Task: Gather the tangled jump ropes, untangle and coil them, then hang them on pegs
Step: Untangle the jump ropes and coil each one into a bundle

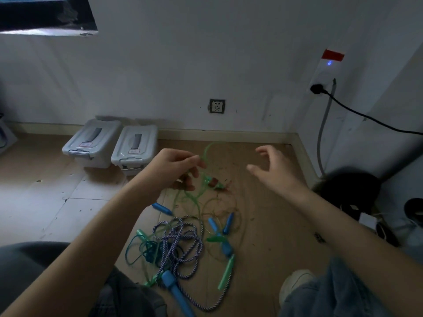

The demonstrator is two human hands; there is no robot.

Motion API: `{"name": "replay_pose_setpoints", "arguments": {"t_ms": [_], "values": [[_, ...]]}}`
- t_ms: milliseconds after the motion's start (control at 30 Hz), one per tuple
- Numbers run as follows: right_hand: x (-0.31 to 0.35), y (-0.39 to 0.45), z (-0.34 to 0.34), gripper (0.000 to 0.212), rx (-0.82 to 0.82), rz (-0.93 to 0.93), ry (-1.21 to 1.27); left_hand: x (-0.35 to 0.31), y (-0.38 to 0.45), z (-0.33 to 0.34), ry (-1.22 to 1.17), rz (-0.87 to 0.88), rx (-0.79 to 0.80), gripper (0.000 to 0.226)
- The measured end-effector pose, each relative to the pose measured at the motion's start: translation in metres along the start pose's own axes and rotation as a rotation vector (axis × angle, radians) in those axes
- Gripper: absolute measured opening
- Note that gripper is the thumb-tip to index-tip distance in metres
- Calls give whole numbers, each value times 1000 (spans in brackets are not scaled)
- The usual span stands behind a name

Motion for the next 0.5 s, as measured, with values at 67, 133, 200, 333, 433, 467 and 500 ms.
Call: {"name": "replay_pose_setpoints", "arguments": {"t_ms": [67,133,200,333,433,467,500], "values": [[25,-19,15,31,148,-161,88,-3,-2,12,-183,-45,50,23],[37,-35,40,34,412,-191,182,-7,-3,23,-310,-55,104,25],[38,-38,48,28,445,-197,187,-8,-4,28,-407,-62,141,24],[16,-14,30,8,421,99,624,2,-5,21,-203,-76,240,33],[-4,0,18,10,410,292,774,22,0,10,389,-70,264,15],[-6,1,18,11,431,305,750,26,2,9,486,-67,256,14],[-7,1,20,11,456,306,716,31,3,9,500,-78,241,16]]}}
Point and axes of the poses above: each hand's wrist, its own y-axis towards the middle knuckle, its own z-axis out of the palm, x = y × z, the point moved 8 cm from there along y, towards the middle knuckle, and after that the axes turned 14 degrees about z, right-handed, at the moved point
